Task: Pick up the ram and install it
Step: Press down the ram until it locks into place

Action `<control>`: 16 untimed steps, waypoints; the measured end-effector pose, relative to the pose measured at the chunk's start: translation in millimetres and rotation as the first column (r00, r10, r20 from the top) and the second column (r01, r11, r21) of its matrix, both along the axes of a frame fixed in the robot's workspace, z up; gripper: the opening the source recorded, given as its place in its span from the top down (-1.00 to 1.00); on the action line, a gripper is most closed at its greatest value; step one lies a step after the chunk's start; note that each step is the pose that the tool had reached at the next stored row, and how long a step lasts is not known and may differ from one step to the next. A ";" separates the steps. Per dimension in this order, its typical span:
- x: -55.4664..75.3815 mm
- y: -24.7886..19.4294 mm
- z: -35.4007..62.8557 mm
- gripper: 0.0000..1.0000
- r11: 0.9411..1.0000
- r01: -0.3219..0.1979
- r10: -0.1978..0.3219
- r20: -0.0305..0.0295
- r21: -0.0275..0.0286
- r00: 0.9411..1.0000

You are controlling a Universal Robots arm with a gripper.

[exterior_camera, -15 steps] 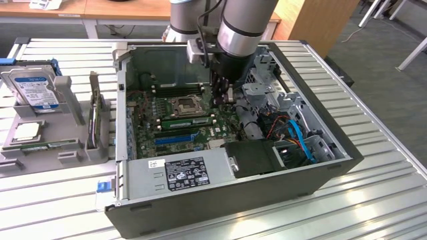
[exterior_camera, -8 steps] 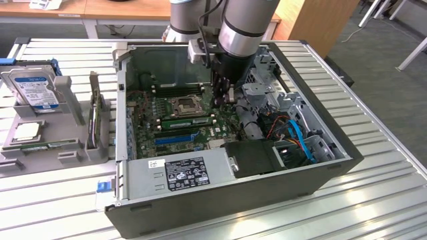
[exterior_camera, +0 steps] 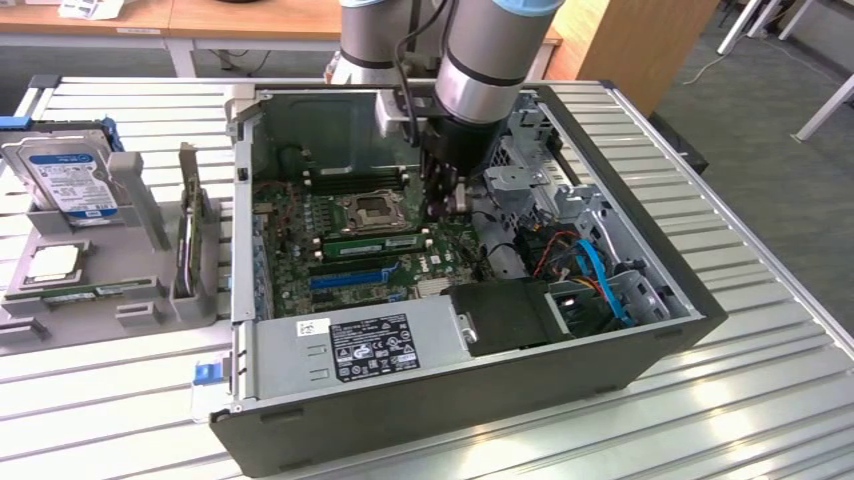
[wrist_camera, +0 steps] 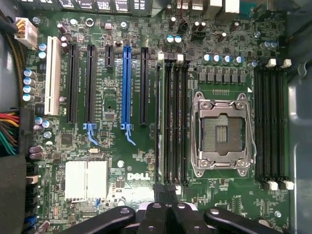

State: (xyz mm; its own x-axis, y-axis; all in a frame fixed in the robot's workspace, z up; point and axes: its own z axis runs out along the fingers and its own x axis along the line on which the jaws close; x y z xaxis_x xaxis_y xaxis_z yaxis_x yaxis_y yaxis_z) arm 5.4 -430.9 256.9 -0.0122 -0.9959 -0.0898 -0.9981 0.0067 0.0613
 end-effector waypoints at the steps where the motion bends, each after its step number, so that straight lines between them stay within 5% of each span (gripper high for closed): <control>1: 0.0 0.0 -1.4 0.80 1.000 0.000 0.000 0.000 0.000 1.000; 16: 0.0 0.0 -18.2 0.80 1.000 0.000 0.000 0.000 0.000 1.000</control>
State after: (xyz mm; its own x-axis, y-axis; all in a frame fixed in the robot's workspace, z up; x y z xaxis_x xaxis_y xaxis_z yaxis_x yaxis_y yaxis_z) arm 5.4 -430.9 238.7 -0.0123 -0.9959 -0.0897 -0.9981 0.0068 0.0613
